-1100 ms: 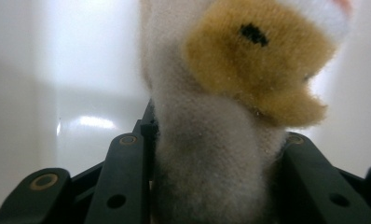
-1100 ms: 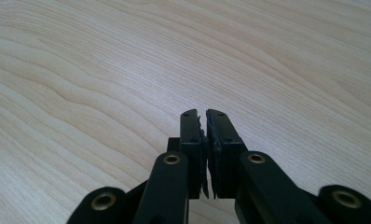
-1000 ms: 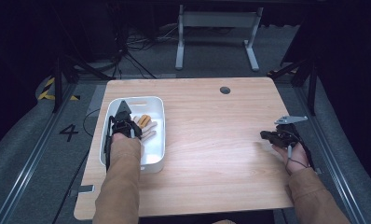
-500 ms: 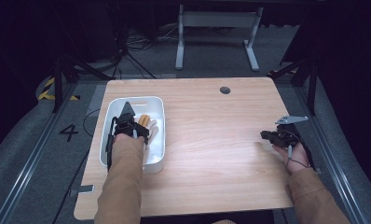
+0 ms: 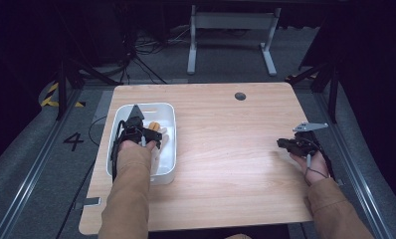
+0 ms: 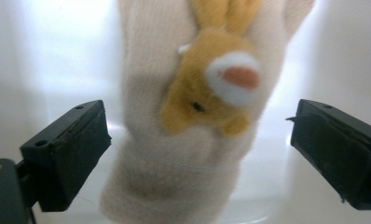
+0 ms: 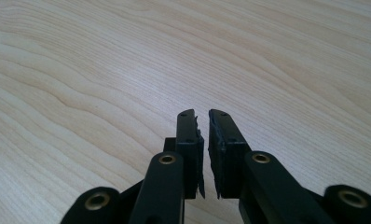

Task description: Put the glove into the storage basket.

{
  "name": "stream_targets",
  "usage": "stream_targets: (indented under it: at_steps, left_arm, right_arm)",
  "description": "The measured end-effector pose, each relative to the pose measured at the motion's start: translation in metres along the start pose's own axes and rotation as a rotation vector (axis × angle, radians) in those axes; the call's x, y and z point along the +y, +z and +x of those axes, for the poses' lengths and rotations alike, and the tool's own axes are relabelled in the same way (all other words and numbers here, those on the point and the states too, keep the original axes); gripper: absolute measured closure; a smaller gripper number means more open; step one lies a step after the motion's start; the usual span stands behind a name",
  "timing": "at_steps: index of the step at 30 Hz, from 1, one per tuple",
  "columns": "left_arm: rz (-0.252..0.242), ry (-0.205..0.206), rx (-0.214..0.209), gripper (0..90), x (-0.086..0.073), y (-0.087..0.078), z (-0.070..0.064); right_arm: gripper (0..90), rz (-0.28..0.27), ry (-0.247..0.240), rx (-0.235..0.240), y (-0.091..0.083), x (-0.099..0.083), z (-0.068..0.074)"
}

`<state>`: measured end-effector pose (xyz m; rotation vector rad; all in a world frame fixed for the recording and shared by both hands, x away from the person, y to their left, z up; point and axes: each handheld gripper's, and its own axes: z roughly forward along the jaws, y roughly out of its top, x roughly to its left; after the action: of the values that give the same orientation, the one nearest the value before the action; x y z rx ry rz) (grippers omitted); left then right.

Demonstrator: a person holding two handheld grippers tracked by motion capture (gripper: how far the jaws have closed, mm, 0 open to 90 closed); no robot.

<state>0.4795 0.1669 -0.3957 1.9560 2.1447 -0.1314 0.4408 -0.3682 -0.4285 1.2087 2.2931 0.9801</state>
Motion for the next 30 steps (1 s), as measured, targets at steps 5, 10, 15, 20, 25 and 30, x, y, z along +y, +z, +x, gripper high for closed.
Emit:
stream_targets:
  at_steps: [5, 10, 15, 20, 25, 30]
  left_arm:
    - [-0.079, 0.054, -0.031, 11.3, -0.003, -0.019, -0.009]
    - [-0.144, 0.102, -0.047, 15.3, -0.008, -0.032, -0.018]
    - [-0.247, 0.184, -0.058, 23.3, -0.019, -0.049, -0.024]
    - [-0.332, 0.252, -0.113, 28.3, -0.032, -0.065, -0.029]
    - [-0.429, 0.364, -0.219, 32.7, -0.046, -0.078, -0.042]
    - [-0.488, 0.510, -0.298, 35.9, -0.064, -0.084, -0.067]
  right_arm:
    - [81.0, -0.017, -0.002, 0.007, 0.001, 0.005, 0.000]
    - [80.4, -0.019, -0.002, 0.012, 0.002, 0.007, 0.000]
    - [79.9, -0.014, -0.007, 0.012, 0.003, 0.007, 0.002]
    - [79.7, -0.017, -0.010, 0.010, 0.001, 0.007, 0.003]
    - [78.9, -0.025, -0.010, 0.016, -0.002, 0.008, 0.005]
    - [78.5, -0.027, -0.015, 0.023, -0.003, 0.007, 0.005]
